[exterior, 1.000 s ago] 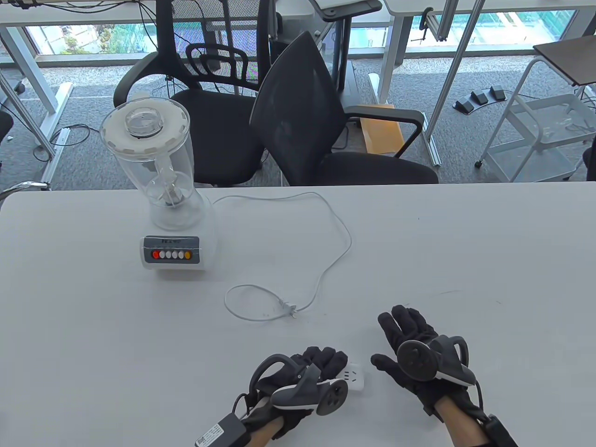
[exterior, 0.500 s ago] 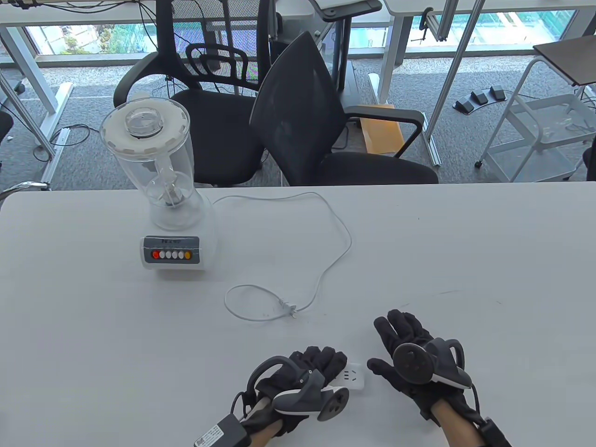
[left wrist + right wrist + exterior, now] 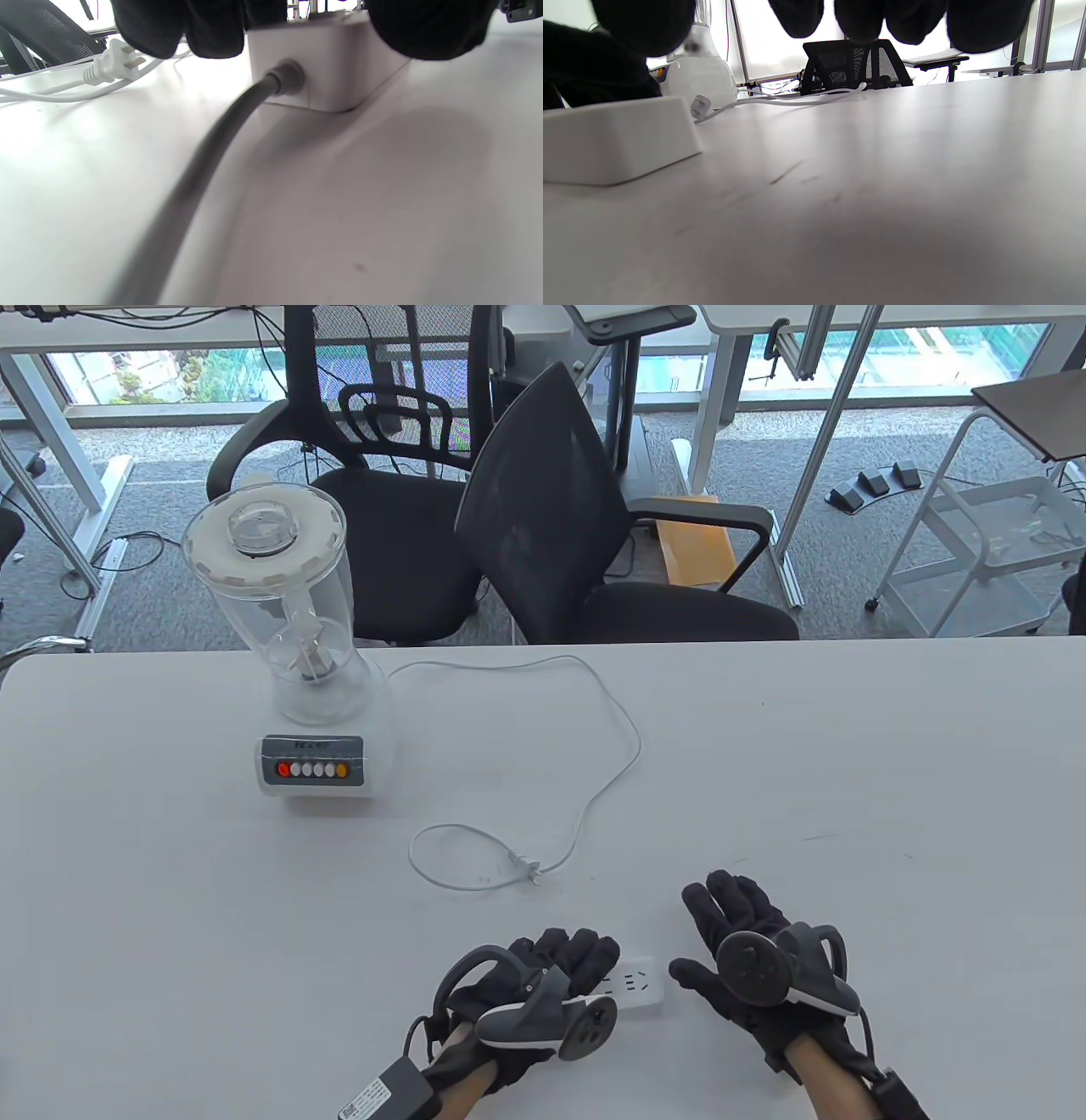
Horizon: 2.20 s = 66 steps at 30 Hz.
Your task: Plug the blender into the power strip
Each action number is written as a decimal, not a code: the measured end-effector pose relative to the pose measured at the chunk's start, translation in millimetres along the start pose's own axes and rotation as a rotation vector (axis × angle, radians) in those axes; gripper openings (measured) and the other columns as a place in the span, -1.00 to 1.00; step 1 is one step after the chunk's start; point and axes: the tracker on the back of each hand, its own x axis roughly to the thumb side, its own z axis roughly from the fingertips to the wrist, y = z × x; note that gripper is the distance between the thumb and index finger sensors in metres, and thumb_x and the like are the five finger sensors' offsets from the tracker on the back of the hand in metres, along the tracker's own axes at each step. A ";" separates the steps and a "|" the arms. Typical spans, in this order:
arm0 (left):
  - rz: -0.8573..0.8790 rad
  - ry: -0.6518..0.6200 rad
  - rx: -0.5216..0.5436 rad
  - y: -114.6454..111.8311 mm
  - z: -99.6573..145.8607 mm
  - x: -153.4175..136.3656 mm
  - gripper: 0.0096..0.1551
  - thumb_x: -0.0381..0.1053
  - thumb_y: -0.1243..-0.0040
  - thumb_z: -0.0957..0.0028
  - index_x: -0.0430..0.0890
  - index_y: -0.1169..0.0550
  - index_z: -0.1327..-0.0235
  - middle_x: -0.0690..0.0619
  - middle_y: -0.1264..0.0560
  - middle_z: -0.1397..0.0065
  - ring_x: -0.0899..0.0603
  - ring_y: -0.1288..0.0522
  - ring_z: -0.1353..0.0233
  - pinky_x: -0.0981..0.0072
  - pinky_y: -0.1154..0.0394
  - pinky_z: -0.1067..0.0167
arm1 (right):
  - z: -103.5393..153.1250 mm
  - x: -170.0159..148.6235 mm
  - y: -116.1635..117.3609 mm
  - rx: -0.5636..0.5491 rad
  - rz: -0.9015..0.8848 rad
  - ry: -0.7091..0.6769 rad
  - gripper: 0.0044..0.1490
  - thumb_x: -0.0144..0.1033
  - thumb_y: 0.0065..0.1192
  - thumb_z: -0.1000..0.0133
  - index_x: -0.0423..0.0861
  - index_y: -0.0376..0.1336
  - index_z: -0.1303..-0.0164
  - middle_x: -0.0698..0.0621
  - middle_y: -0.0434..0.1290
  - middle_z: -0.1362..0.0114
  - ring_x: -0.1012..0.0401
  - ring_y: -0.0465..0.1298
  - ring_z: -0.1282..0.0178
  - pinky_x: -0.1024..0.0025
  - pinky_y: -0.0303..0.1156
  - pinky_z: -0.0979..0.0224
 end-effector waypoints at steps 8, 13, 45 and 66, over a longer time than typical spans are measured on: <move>0.132 0.060 0.022 9.4 13.3 -37.1 0.25 0.49 -0.07 0.31 -0.02 -0.06 -0.65 -0.05 -0.16 -0.77 -0.31 -0.34 -0.67 -0.19 -0.40 -0.44 | -4.0 -1.7 -5.4 -0.011 -0.018 0.020 0.17 0.22 0.06 -0.10 -0.27 -0.13 -0.73 -0.50 -0.09 -0.68 -0.49 0.02 -0.58 -0.47 0.19 -0.36; 0.188 0.146 0.052 11.2 22.9 -66.5 0.22 0.49 -0.06 0.30 -0.02 -0.10 -0.65 -0.06 -0.19 -0.76 -0.31 -0.36 -0.66 -0.20 -0.40 -0.44 | -15.8 2.5 -12.3 -0.016 -0.014 0.027 0.13 0.21 0.07 -0.10 -0.20 -0.09 -0.73 -0.46 -0.01 -0.69 -0.44 0.14 -0.57 -0.38 0.27 -0.34; 0.311 0.433 0.156 12.8 59.0 -144.1 -0.19 0.09 -0.08 -0.05 0.00 -0.18 -0.60 -0.03 -0.27 -0.71 -0.28 -0.41 -0.62 -0.20 -0.42 -0.42 | -175.0 177.4 -13.0 0.154 0.462 -0.239 0.03 0.12 0.28 0.00 -0.27 0.21 -0.58 -0.22 0.48 -0.45 -0.07 0.55 -0.19 -0.09 0.43 -0.23; 0.335 0.453 0.164 9.6 60.6 -150.6 -0.21 0.10 -0.09 -0.06 0.00 -0.20 -0.59 -0.03 -0.29 -0.70 -0.27 -0.43 -0.60 -0.19 -0.43 -0.41 | -204.1 172.9 19.1 0.196 0.558 -0.074 -0.18 -0.06 0.29 -0.06 -0.23 0.31 -0.48 -0.14 0.53 -0.29 -0.04 0.56 -0.11 -0.10 0.44 -0.18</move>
